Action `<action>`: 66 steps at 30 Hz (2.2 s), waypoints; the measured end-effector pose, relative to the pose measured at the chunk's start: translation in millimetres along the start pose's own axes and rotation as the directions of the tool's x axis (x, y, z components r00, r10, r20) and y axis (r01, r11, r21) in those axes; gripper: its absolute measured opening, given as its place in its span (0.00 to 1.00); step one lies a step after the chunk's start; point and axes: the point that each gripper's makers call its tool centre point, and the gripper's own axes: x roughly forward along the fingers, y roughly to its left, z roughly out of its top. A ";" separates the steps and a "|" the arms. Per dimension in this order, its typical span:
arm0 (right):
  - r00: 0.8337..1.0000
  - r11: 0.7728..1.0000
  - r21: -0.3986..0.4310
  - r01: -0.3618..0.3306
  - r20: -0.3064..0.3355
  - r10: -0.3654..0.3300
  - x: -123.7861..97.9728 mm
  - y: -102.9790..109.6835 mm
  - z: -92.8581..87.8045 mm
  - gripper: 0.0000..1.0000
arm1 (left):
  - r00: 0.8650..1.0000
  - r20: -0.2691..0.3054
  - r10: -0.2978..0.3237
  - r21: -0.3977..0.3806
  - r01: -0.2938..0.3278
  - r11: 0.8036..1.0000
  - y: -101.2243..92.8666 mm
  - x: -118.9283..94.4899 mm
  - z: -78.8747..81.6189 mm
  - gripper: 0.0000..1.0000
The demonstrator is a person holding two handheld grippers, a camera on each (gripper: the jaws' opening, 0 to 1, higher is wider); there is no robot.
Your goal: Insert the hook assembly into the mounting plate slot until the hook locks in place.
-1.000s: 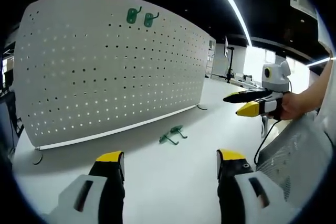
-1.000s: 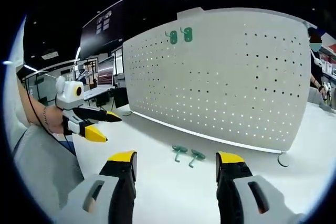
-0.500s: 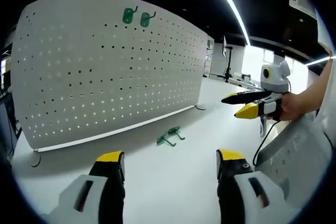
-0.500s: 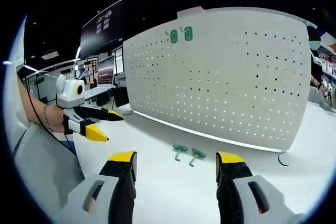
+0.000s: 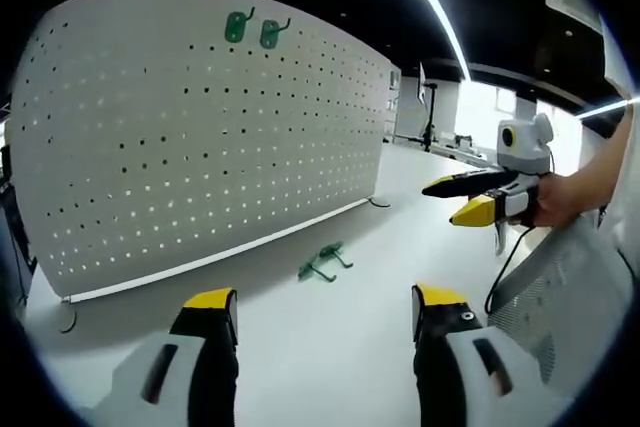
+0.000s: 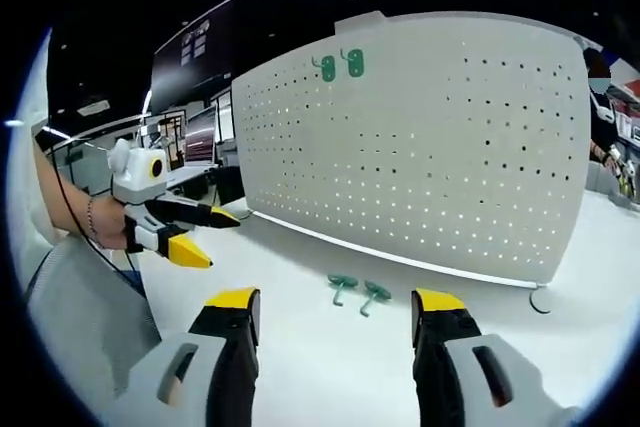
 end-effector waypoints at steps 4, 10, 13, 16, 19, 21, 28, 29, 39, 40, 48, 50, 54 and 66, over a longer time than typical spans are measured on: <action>1.000 1.000 0.001 0.001 0.000 -0.001 -0.2 -0.1 0.0 0.59 | 1.000 -0.007 -0.009 0.005 0.009 1.000 0.0 2.3 -0.6 0.73; 1.000 1.000 -0.004 -0.001 -0.001 0.001 -0.3 1.2 -0.3 0.59 | 1.000 -0.017 -0.020 0.014 0.020 1.000 0.4 5.0 -1.6 0.72; 1.000 1.000 -0.006 -0.003 0.000 0.003 -0.3 2.0 -0.2 0.59 | 1.000 -0.018 -0.024 0.019 0.024 1.000 1.3 6.4 0.1 0.72; 1.000 1.000 -0.006 -0.005 -0.003 0.005 -0.2 2.6 -0.7 0.60 | 0.999 -0.019 -0.029 0.025 0.029 0.999 1.5 7.9 1.8 0.72; 1.000 1.000 -0.003 -0.003 -0.002 0.003 0.0 2.0 -1.0 0.60 | 0.999 -0.023 -0.037 0.035 0.038 0.999 1.6 10.1 4.4 0.72; 1.000 1.000 -0.004 -0.004 -0.002 0.004 -0.2 2.5 -0.5 0.60 | 0.999 -0.023 -0.040 0.041 0.041 0.998 3.0 11.2 5.8 0.72; 1.000 1.000 -0.004 -0.008 -0.005 0.008 -0.2 3.2 -1.0 0.60 | 0.998 -0.041 -0.058 0.069 0.060 0.996 8.6 17.0 9.0 0.72; 1.000 1.000 -0.005 -0.008 -0.006 0.008 -0.2 3.0 -1.2 0.60 | 0.997 -0.045 -0.060 0.076 0.064 0.995 9.5 17.7 9.5 0.72; 1.000 1.000 0.000 -0.006 -0.005 0.006 -0.8 1.8 -1.4 0.60 | 0.991 -0.101 -0.083 0.162 0.099 0.982 23.2 23.2 12.2 0.72; 1.000 1.000 0.001 -0.005 -0.005 0.005 -1.0 1.8 -1.3 0.60 | 0.989 -0.118 -0.087 0.172 0.107 0.979 24.5 24.3 10.3 0.72; 1.000 1.000 -0.001 -0.002 -0.010 0.002 -1.2 1.7 -2.4 0.60 | 0.985 -0.133 -0.113 0.188 0.137 0.973 28.1 29.5 13.8 0.72; 1.000 1.000 0.000 -0.001 -0.011 0.001 -1.3 1.3 -2.9 0.60 | 0.983 -0.140 -0.120 0.191 0.146 0.971 28.7 31.2 13.3 0.72; 1.000 1.000 -0.001 -0.001 -0.014 0.001 -1.3 1.5 -3.2 0.60 | 0.978 -0.163 -0.132 0.215 0.166 0.962 28.7 34.0 13.0 0.72; 1.000 1.000 -0.007 -0.007 -0.020 0.007 -0.3 2.6 -4.7 0.61 | 0.960 -0.232 -0.159 0.266 0.220 0.939 32.9 47.0 9.4 0.73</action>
